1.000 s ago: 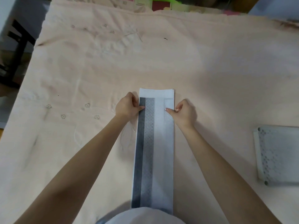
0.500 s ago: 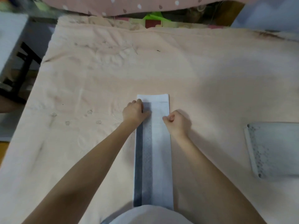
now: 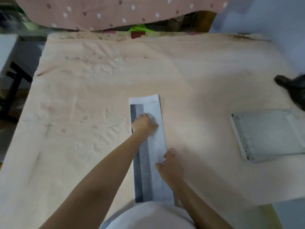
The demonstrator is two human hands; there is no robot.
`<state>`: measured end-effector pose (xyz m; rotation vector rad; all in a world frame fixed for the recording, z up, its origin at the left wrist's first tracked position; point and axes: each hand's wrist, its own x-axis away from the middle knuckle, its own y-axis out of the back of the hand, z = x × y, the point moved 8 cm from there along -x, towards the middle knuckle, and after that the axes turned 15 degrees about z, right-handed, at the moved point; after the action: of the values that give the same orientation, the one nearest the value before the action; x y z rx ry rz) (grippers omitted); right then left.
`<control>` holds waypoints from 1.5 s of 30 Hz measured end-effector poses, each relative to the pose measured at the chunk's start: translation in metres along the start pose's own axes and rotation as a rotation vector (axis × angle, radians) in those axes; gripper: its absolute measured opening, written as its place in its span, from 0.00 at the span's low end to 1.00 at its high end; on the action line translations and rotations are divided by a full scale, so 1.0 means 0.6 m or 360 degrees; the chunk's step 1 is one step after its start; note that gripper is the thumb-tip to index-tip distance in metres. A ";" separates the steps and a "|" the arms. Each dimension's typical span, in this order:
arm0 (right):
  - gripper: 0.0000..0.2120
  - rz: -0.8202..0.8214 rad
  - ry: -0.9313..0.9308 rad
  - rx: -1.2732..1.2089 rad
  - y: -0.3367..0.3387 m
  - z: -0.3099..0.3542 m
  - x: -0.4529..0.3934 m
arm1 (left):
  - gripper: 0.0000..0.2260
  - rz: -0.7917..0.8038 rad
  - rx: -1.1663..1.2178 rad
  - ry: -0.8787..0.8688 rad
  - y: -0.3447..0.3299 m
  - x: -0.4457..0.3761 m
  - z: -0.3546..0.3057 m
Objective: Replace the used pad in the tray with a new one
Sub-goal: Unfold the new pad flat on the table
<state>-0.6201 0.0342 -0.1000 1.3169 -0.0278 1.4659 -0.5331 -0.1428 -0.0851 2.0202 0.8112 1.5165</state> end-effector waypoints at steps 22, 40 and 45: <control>0.16 -0.0058 0.0286 -0.0471 -0.023 0.024 0.051 | 0.08 -0.0238 -0.0228 -0.0042 -0.005 0.078 -0.010; 0.10 -0.0561 0.0068 -0.0417 0.125 -0.125 0.110 | 0.06 -0.0355 -0.0149 -0.0445 -0.019 0.115 -0.213; 0.12 -0.0580 0.0047 -0.0475 0.163 -0.186 0.104 | 0.08 -0.0344 -0.0179 -0.0478 -0.041 0.118 -0.280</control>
<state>-0.7494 0.1082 -0.0396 0.9968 0.0124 1.1212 -0.6846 -0.0708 -0.0090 1.9446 0.7744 1.0833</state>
